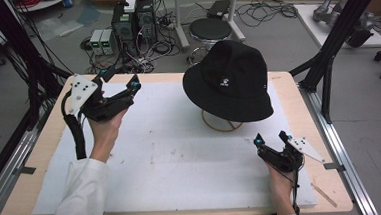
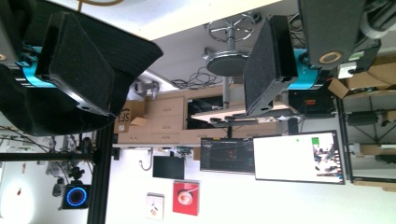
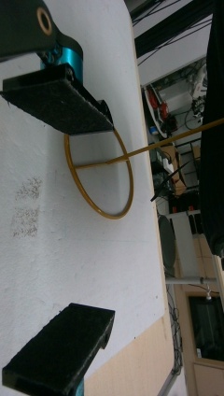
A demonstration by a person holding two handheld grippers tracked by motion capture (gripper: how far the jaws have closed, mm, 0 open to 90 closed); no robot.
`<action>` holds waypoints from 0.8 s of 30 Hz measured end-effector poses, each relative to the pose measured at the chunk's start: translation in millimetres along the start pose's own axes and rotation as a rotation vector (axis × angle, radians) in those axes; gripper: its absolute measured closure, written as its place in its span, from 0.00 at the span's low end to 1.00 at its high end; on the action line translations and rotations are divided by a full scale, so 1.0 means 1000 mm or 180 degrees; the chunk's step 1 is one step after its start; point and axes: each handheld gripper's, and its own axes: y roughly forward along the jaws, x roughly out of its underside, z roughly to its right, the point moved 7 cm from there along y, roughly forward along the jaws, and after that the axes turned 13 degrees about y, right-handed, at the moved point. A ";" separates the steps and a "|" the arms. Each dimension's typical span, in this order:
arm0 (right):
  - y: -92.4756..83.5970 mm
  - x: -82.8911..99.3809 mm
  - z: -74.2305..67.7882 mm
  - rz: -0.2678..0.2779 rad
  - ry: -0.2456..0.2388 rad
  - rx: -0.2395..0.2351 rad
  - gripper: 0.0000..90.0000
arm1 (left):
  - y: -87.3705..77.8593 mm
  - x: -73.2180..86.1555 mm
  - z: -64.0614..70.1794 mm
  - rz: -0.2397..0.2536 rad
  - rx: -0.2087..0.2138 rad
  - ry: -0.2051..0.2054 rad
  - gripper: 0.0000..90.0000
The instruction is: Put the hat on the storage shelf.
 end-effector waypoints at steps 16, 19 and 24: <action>0.000 0.001 -0.001 -0.0025 0.0011 -0.0007 0.09 | -0.040 0.043 -0.035 -0.0210 -0.0337 -0.0036 0.25; 0.000 0.001 -0.001 -0.0018 0.0002 -0.0003 0.09 | -0.047 0.052 -0.044 -0.0253 -0.0414 -0.0053 0.24; 0.000 0.001 -0.001 -0.0023 0.0003 0.0004 0.09 | -0.059 0.066 -0.053 -0.0310 -0.0566 -0.0023 0.23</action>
